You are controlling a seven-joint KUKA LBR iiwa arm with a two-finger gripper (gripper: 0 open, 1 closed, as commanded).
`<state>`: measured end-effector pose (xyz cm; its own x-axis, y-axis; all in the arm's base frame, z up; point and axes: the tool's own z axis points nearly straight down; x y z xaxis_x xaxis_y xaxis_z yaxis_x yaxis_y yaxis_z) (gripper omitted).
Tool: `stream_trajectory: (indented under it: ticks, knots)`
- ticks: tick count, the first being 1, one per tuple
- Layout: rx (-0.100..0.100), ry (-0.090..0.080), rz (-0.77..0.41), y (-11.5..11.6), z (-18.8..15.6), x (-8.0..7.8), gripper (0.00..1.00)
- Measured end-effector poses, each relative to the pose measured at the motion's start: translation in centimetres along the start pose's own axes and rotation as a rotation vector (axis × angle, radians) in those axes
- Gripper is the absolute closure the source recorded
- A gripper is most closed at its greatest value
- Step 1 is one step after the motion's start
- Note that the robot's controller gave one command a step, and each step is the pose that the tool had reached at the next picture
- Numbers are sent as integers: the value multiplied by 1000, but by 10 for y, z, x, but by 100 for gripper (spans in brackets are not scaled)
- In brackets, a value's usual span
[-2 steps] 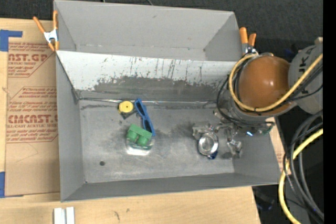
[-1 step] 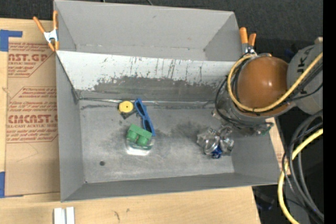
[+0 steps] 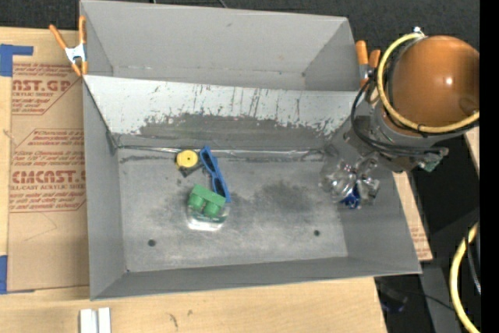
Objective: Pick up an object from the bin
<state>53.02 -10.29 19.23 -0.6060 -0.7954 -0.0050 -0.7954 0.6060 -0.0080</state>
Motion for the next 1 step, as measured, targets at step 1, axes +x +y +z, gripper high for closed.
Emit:
stream_trajectory:
  ticks: [1]
  knots:
    - [-3,1,477,19,-72,-11,100]
